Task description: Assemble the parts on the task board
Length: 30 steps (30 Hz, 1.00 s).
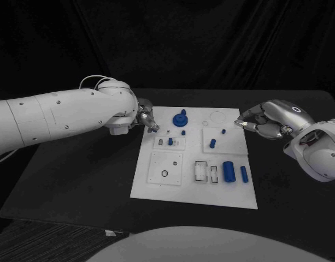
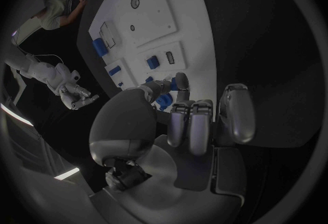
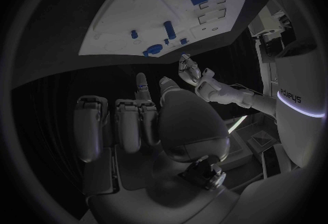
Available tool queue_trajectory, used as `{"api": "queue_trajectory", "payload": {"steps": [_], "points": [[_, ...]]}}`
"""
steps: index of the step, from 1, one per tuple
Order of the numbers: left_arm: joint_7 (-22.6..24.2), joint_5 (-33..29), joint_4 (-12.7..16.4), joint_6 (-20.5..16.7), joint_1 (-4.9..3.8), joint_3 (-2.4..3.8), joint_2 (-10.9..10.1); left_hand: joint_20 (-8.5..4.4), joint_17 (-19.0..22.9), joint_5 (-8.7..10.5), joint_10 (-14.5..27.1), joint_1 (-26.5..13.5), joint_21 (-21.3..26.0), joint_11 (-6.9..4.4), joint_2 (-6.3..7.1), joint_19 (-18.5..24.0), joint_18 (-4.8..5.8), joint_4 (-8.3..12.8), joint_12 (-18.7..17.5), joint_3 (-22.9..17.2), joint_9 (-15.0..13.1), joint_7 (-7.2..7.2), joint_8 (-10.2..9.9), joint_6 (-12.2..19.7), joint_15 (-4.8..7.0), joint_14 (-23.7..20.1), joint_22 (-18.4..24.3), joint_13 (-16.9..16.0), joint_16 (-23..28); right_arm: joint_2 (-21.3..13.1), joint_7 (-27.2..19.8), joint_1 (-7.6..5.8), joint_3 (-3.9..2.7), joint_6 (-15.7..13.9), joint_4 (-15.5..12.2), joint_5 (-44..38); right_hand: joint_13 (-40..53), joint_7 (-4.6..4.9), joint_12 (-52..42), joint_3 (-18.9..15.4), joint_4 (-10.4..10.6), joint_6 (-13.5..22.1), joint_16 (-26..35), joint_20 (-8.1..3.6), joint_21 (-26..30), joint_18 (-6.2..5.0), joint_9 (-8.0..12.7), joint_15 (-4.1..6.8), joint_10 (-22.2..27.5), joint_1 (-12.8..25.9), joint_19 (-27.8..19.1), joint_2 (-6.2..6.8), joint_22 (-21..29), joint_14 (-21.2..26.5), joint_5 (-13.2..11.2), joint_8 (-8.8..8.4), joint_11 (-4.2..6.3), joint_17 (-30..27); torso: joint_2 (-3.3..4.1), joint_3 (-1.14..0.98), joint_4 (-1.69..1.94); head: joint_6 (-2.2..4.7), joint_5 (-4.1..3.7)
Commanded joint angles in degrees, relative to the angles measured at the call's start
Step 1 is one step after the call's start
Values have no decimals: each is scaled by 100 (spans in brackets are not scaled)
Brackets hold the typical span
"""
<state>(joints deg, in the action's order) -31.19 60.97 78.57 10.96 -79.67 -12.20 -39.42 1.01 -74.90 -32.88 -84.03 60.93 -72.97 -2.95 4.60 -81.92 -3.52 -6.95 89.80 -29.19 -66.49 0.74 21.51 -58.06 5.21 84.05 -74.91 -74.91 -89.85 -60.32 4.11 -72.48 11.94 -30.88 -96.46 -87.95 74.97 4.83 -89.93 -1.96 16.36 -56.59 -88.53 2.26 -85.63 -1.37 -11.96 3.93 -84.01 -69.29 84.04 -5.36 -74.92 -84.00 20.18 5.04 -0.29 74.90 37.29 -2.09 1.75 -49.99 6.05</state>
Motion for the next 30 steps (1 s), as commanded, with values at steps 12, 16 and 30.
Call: {"api": "queue_trajectory", "payload": {"steps": [12, 16, 30], "points": [[42, -10, 60, -136, 154, 2, 69, -19, -1510, 47, -597, -80, -36, -31, 7, -29, -13, -54, 20, 21, 22, -7, -41, -56, 52, 595, -1024, -1509, -15, -13, 62, 62, -3, -69, -5, -11, 1503, 39, -7, 11, 20, 3, 36, 48, 30, 15, 7, -31, -599, -10, 367, -6, -1348, -531, -1, -32, -53, 1162, 25, 7, -10, -1, 21], [57, -10, 42, -69, 181, 2, 107, -19, -1510, 65, -597, -91, -25, -31, 3, -25, -15, -59, 20, 31, 30, -7, -48, -58, 52, 595, -1021, -1509, -15, -10, 56, 64, -3, -80, -2, -11, 1503, 39, -7, 11, 20, 3, 36, 48, 30, 15, 7, -31, -599, -10, 367, -6, -1348, -531, -1, -32, -53, 1162, 18, 6, -4, -1, 26], [56, -10, 8, 23, 280, 2, 148, -20, -1510, 87, -597, -104, -24, -32, -5, -25, -15, -64, 20, 43, 40, -8, -56, -62, 52, 595, -1021, -1509, -15, -10, 27, 66, -3, -96, 16, -11, 1503, 40, -7, 4, 24, 3, 36, 49, 30, 15, 8, -32, -599, 1, 367, -2, -1348, -531, -4, -33, -53, 1163, 17, 6, -4, -1, 20]]}}
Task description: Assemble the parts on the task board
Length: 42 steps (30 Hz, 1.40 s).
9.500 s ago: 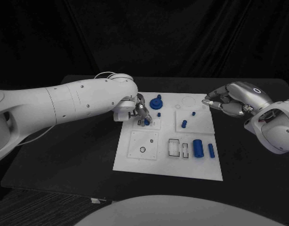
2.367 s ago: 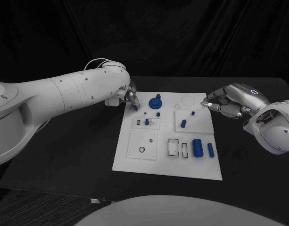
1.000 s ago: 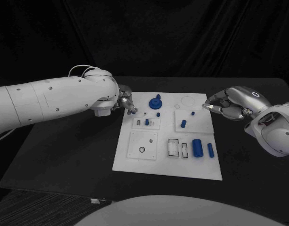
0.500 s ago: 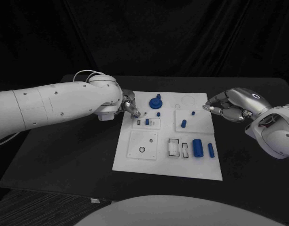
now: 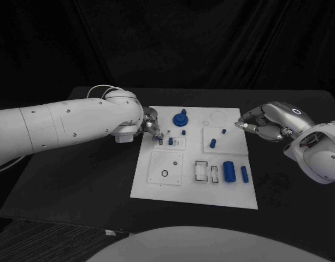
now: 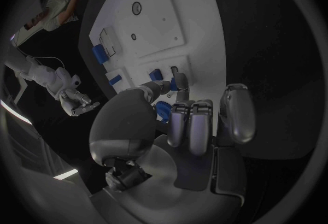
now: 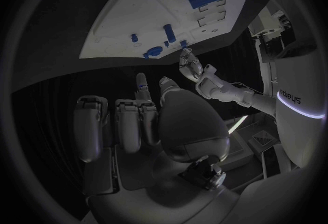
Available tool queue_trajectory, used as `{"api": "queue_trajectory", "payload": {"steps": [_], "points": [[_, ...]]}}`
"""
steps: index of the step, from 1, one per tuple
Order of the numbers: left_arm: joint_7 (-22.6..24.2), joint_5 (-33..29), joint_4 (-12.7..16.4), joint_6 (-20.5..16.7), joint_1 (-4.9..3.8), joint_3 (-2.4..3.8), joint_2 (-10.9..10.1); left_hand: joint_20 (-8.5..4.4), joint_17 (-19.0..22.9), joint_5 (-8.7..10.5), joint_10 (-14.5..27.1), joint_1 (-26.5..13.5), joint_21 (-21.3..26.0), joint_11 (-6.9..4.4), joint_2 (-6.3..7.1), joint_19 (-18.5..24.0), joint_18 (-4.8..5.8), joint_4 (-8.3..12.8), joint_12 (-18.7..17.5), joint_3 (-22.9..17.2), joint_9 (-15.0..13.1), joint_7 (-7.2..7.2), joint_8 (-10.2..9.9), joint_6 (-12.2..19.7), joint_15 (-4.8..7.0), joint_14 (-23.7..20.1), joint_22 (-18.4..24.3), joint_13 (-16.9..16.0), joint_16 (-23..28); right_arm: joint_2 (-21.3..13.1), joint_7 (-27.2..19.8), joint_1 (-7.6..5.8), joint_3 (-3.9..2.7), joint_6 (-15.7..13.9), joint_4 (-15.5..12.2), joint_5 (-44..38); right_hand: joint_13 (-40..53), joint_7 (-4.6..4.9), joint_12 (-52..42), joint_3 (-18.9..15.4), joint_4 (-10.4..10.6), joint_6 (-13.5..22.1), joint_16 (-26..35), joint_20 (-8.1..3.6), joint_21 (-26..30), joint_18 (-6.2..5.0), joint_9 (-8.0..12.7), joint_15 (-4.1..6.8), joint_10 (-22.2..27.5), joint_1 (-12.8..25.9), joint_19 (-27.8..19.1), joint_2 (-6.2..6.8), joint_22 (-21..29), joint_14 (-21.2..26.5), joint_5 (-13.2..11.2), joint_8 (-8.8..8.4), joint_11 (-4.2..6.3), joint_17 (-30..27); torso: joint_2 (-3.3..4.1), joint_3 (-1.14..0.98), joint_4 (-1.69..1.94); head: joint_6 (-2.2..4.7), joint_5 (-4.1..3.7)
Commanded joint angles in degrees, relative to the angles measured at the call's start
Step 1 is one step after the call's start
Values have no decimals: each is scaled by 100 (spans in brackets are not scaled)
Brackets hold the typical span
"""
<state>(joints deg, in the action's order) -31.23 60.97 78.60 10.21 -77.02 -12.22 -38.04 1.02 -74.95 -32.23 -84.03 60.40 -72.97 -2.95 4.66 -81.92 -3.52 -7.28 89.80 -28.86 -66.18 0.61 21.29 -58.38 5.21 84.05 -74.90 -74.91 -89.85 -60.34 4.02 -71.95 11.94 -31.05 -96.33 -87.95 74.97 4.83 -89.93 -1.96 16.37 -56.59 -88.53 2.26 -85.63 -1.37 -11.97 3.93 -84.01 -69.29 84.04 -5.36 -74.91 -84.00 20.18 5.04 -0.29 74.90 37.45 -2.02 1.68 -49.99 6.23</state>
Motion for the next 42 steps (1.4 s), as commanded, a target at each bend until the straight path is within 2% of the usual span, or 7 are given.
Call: {"api": "queue_trajectory", "payload": {"steps": [1, 23, 42], "points": [[55, -10, 8, 109, 15, 5, 6, -20, -1505, 23, -597, -51, -13, -32, -12, -20, -18, -31, 20, 11, 10, 3, -36, -31, 52, 595, -1018, -1509, -15, -9, 36, 14, -3, -79, 2, -12, 1503, 39, -7, 4, 23, 3, 36, 49, 30, 15, 9, -32, -599, 1, 367, -2, -1349, -531, -4, -33, -53, 1163, 1, 0, 3, -1, 0], [44, -10, 68, 209, 40, 4, -31, -19, -1505, 27, -597, -50, 21, -30, -12, -3, -25, -23, 20, 15, 20, 1, -48, -23, 50, 595, -1009, -1509, -15, -10, 52, 14, -3, -80, -1, -12, 1503, 38, -7, -1, 22, 2, 36, 50, 30, 15, 10, -32, -599, 8, 367, 2, -1349, -530, 0, -34, -53, 1161, -1, 0, 4, -1, -3], [86, -10, 11, 201, 132, 3, 9, -18, -1505, 31, -597, -52, 40, -28, -17, 7, -28, -15, 20, 20, 34, 5, -66, -12, 48, 595, -1004, -1509, -15, -10, 63, 16, -3, -70, -3, -12, 1503, 38, -7, 0, 20, 1, 35, 50, 29, 15, 10, -32, -599, 7, 368, 2, -1349, -531, 3, -34, -53, 1164, -1, 1, 3, -1, 7]]}}
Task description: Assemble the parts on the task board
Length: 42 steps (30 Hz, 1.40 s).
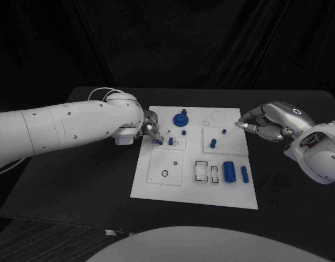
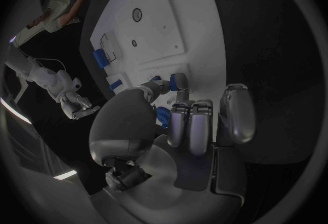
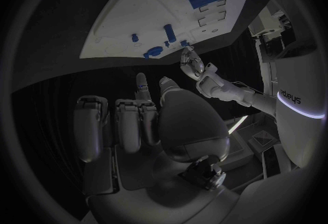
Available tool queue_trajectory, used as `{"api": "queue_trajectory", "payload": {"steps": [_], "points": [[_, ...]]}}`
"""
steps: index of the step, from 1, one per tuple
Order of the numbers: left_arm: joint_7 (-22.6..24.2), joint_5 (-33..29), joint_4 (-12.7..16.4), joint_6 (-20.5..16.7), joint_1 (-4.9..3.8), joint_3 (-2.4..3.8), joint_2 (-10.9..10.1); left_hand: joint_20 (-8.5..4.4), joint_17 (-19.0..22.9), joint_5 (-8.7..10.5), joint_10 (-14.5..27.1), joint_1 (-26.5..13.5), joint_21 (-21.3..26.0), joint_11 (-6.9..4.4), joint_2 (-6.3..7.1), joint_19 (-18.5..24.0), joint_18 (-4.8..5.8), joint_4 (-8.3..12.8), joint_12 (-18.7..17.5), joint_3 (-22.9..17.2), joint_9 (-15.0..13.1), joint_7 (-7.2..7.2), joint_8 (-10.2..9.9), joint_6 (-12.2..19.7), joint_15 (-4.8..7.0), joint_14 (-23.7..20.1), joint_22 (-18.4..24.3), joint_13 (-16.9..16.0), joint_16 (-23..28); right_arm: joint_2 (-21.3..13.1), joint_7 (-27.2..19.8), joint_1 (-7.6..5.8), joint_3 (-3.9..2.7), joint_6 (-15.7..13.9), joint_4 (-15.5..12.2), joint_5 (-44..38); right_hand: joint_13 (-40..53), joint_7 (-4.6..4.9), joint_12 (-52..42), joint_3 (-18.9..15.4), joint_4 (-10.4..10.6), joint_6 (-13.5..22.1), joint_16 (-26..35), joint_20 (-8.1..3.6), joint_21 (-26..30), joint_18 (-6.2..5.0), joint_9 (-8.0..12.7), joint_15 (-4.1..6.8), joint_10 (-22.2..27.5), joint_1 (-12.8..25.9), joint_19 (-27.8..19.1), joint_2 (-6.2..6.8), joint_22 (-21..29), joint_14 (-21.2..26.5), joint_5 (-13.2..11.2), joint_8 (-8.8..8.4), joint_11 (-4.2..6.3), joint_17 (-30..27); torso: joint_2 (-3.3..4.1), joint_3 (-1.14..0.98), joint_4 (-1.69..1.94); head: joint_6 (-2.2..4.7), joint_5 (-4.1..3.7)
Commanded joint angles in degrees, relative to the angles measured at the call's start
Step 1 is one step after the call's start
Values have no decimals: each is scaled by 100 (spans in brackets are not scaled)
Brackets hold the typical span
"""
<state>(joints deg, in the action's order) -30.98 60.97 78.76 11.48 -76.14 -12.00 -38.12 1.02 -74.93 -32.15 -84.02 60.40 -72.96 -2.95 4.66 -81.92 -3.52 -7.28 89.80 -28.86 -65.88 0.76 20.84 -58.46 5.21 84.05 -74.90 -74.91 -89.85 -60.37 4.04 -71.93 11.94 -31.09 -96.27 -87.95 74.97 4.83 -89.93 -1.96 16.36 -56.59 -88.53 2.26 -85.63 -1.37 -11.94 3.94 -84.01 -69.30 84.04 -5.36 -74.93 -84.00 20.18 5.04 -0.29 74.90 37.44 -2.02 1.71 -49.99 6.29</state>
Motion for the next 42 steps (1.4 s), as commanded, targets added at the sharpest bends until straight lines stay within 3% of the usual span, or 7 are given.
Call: {"api": "queue_trajectory", "payload": {"steps": [1, 10, 12, 14, 19, 25, 42], "points": [[64, -11, -7, 77, 46, -20, 20, -18, -1507, 23, -598, -52, 39, -28, -17, 7, -27, -15, 20, 20, 5, -10, -21, -4, 48, 595, -1004, -1509, -15, -5, 61, 14, -3, -65, -7, -12, 1503, 38, -7, 0, 20, 1, 35, 50, 29, 15, 6, -32, -599, 7, 368, 2, -1347, -531, 3, -34, -53, 1164, 1, 0, 2, -1, 1], [76, -11, -16, 121, 55, -20, 43, -14, -1507, 75, -598, -64, 69, -20, -18, 24, -32, -5, 20, 44, 25, -1, -45, 9, 41, 595, -997, -1509, -15, 0, 61, 15, -3, -65, -6, -12, 1503, 38, -7, 3, 16, -1, 37, 51, 32, 15, 6, -32, -599, 2, 366, -1, -1346, -530, 9, -33, -53, 1160, 2, 0, 0, -1, 7], [74, -11, -24, 123, 56, -20, 47, -5, -1507, 394, -598, -101, 74, -14, -55, 29, -31, -16, 20, 112, 56, 4, -70, -4, 33, 595, -997, -1509, -15, 0, 62, 15, -3, -64, -6, -12, 1503, 38, -7, 3, 16, -1, 37, 51, 32, 15, 6, -32, -599, 2, 366, -1, -1346, -530, 9, -33, -53, 1160, 2, 0, 2, -1, 5], [66, -11, -29, 139, 56, -20, 49, 9, -1507, 1204, -598, -232, 81, 2, -111, 31, -30, -129, 20, 304, 122, 13, -124, -22, 22, 595, -998, -1509, -15, 0, 62, 16, -3, -62, -7, -12, 1503, 38, -7, 3, 16, -1, 37, 51, 32, 15, 6, -32, -599, 2, 366, -1, -1346, -530, 9, -33, -53, 1160, 0, 0, 0, -1, 5], [53, -11, -40, 153, 59, -20, 55, 37, -1507, 1581, -595, -410, 96, 49, -155, 34, -31, -345, 17, 636, 425, 75, -370, -15, -17, 595, -995, -1507, -15, 2, 61, 16, -3, -57, -2, -12, 1503, 38, -7, 3, 16, -1, 37, 51, 32, 15, 6, -32, -599, 2, 366, -1, -1346, -530, 9, -33, -53, 1160, -2, 0, -1, -1, 13], [127, -11, -43, 64, 61, -20, 48, 17, -1507, -1, -596, 123, 105, 8, -179, 34, -36, 79, 18, 461, 587, 31, -423, -103, 15, 595, -996, -1508, -15, 10, 59, 18, -3, -56, 6, -12, 1503, 38, -7, 3, 16, -1, 37, 51, 32, 15, 6, -32, -599, 2, 366, -1, -1346, -530, 9, -33, -53, 1160, -1, -1, 0, -1, 11], [246, -11, 154, -440, 62, -19, -134, 1, -1507, -96, -598, 217, 64, -11, -160, 7, -28, 237, 20, 311, 523, 13, -291, -173, 33, 595, -1007, -1509, -15, 17, 55, 26, -3, -54, 31, -12, 1503, 38, -7, 8, 15, -5, 34, 51, 27, 16, 6, -32, -599, -1, 368, -9, -1347, -531, 12, -33, -53, 1164, -2, 2, 1, -1, 28]]}}
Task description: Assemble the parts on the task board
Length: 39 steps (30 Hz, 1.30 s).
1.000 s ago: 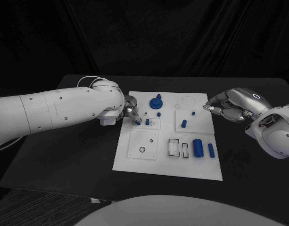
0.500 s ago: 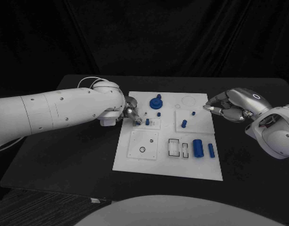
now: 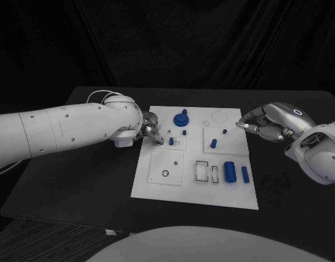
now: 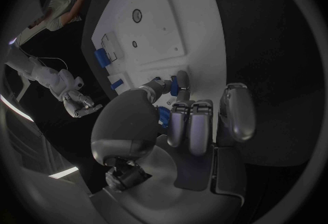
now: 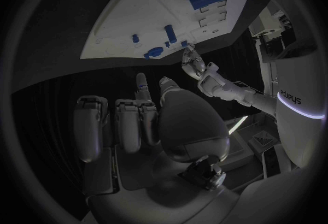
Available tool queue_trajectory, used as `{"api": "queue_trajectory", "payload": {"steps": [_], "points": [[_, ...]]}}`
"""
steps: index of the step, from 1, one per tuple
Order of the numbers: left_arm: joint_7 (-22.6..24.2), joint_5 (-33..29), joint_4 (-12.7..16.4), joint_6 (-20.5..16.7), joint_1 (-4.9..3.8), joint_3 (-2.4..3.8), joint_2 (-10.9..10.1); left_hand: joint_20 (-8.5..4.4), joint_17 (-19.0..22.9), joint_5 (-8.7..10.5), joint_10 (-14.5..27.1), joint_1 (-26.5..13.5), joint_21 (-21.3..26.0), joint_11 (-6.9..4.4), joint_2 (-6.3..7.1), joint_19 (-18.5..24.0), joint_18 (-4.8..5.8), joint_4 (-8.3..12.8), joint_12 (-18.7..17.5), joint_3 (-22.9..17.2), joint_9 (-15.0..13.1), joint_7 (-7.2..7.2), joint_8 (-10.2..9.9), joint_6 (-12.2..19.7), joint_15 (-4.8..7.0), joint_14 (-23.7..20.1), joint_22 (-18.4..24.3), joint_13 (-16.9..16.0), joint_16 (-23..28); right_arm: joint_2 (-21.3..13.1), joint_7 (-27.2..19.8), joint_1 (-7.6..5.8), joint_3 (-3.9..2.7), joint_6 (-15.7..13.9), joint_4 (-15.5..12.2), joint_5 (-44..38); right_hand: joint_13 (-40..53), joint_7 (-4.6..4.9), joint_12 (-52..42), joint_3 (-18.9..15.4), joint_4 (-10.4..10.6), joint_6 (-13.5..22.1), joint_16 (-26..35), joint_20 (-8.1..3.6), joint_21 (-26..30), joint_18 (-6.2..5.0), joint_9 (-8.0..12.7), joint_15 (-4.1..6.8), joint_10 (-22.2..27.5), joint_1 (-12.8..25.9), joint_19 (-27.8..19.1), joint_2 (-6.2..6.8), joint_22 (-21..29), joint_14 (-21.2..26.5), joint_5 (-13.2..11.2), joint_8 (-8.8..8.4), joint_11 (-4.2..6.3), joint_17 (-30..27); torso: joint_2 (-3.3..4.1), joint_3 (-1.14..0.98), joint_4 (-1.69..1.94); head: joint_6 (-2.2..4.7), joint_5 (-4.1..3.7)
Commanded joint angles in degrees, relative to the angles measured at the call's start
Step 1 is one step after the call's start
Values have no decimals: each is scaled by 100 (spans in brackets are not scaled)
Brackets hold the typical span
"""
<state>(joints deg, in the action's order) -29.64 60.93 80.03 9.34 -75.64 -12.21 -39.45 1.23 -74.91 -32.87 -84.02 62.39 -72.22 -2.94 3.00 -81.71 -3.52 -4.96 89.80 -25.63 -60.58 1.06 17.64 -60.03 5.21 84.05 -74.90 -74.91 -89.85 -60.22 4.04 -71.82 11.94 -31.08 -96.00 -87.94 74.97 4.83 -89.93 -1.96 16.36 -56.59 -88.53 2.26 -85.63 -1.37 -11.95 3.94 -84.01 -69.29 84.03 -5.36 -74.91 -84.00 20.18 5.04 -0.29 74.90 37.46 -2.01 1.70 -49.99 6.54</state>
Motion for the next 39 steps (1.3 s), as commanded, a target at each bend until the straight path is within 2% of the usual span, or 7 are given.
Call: {"api": "queue_trajectory", "payload": {"steps": [1, 7, 13, 16, 17, 18, 39], "points": [[120, -7, 28, -233, 12, 2, -1, -20, -1509, -26, -598, 17, -9, -11, 6, -13, -29, 5, 20, -13, -8, -17, 31, -16, 33, 595, -1007, -1509, -15, 2, 55, 16, -3, -54, 4, -12, 1503, 39, -7, 8, 15, -5, 34, 51, 27, 15, 8, -33, -599, -1, 368, -9, -1349, -531, 12, -33, -53, 1164, -5, 0, 3, -1, -2], [125, -7, 25, -252, 12, 2, 4, -21, -1509, -40, -592, 4, -5, -12, -6, -12, -29, -5, 12, -28, -17, -18, 47, -19, 34, 595, -1006, -1502, -15, 6, 59, 19, -3, -48, 8, -12, 1503, 38, -7, 11, 15, -6, 34, 51, 30, 15, 8, -32, -599, -3, 367, -13, -1349, -531, 12, -33, -54, 1164, -7, 0, 4, -1, 0], [71, -7, -12, -152, 13, 2, 23, -24, -1509, 306, -584, -139, 7, -13, -16, -11, -30, -117, 1, 11, -33, -22, 99, 8, 35, 595, -1002, -1492, -15, 3, 65, 20, -3, -47, 2, -12, 1503, 38, -7, 11, 15, -6, 34, 51, 30, 15, 8, -32, -599, -3, 367, -13, -1349, -531, 12, -33, -54, 1164, -1, -1, 3, -1, -9], [33, -7, -40, -45, 13, 2, 39, -23, -1509, 543, -578, -208, 17, -12, -29, -8, -32, -187, -8, 62, -18, -22, 108, 16, 34, 595, -1000, -1483, -15, 2, 68, 20, -3, -48, 0, -12, 1503, 38, -7, 11, 15, -6, 34, 51, 30, 15, 8, -32, -599, -3, 367, -13, -1349, -531, 12, -33, -54, 1164, 1, 0, 1, -1, -4], [21, -7, -45, -1, 13, 2, 44, -22, -1509, 707, -573, -240, 23, -11, -34, -5, -32, -224, -15, 97, -5, -23, 107, 21, 33, 595, -998, -1478, -15, 0, 69, 20, -3, -49, -2, -12, 1503, 38, -7, 11, 15, -6, 34, 51, 30, 15, 8, -32, -599, -3, 367, -13, -1349, -531, 12, -33, -54, 1164, 1, 0, 0, -1, 0], [15, -7, -45, 15, 13, 2, 45, -22, -1509, 777, -572, -254, 20, -10, -35, -7, -32, -241, -17, 114, 2, -22, 106, 20, 32, 595, -999, -1476, -15, -1, 70, 20, -3, -49, -3, -12, 1503, 39, -7, 15, 13, -7, 32, 51, 27, 15, 8, -32, -599, -7, 368, -17, -1349, -532, 13, -33, -55, 1167, 1, 0, 1, -1, -1], [21, -7, -88, 97, 54, 1, 111, -19, -1509, 915, -562, -334, 43, -1, -45, 2, -36, -335, -31, 186, 41, -12, 94, 27, 27, 595, -994, -1463, -15, 2, 79, 23, -3, -48, -2, -12, 1503, 39, -7, 15, 13, -7, 32, 51, 27, 15, 8, -32, -599, -7, 368, -17, -1349, -532, 13, -33, -55, 1167, -1, -1, 0, -1, -2]]}}
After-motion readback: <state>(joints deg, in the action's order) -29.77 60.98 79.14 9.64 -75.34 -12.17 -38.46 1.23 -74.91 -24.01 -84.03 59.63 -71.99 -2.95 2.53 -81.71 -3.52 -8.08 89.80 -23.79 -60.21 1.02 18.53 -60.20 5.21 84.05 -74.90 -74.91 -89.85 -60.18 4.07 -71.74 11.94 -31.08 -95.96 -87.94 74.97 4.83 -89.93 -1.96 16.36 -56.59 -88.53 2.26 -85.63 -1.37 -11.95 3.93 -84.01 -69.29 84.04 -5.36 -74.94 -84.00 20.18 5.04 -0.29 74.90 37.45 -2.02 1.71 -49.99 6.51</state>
